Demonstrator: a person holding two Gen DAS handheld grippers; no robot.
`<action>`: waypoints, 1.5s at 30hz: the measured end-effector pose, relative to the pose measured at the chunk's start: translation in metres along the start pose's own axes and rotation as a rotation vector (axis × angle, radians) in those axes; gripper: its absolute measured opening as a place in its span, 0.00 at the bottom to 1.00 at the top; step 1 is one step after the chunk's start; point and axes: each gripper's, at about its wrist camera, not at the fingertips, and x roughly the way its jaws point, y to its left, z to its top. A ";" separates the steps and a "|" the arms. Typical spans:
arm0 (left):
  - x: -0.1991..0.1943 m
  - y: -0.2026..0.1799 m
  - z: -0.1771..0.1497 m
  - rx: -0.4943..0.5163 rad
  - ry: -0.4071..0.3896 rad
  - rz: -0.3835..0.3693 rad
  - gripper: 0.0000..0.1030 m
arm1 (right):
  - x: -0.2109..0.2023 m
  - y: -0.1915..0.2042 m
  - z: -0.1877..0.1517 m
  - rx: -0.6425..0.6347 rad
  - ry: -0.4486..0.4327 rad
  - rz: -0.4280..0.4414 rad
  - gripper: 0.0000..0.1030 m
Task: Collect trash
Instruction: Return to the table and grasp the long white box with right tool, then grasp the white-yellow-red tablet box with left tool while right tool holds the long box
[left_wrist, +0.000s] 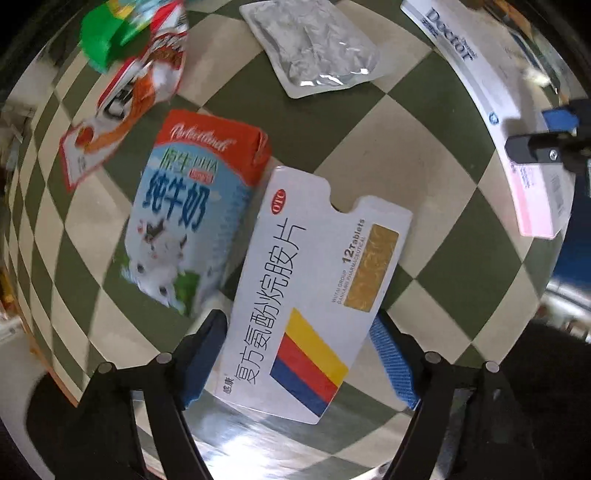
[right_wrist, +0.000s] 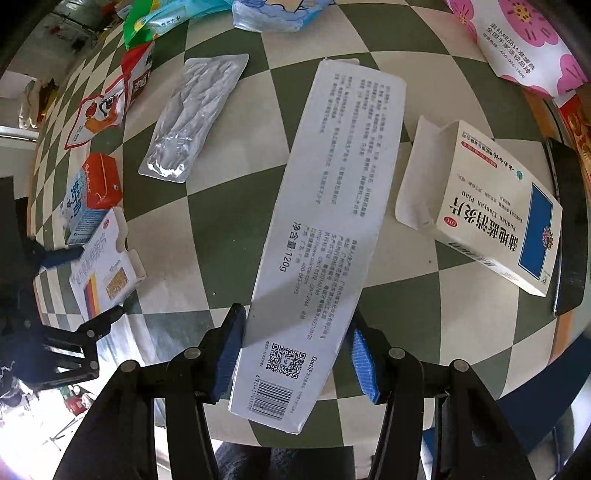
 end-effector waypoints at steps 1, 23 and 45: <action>0.002 0.000 -0.005 -0.040 0.001 -0.013 0.75 | 0.000 0.002 -0.001 -0.007 0.000 -0.010 0.54; 0.005 -0.031 -0.051 -0.642 -0.025 -0.078 0.76 | -0.002 0.027 -0.015 -0.063 -0.026 -0.151 0.59; -0.088 -0.009 -0.167 -0.858 -0.320 0.020 0.68 | -0.056 0.096 -0.121 -0.196 -0.212 -0.080 0.50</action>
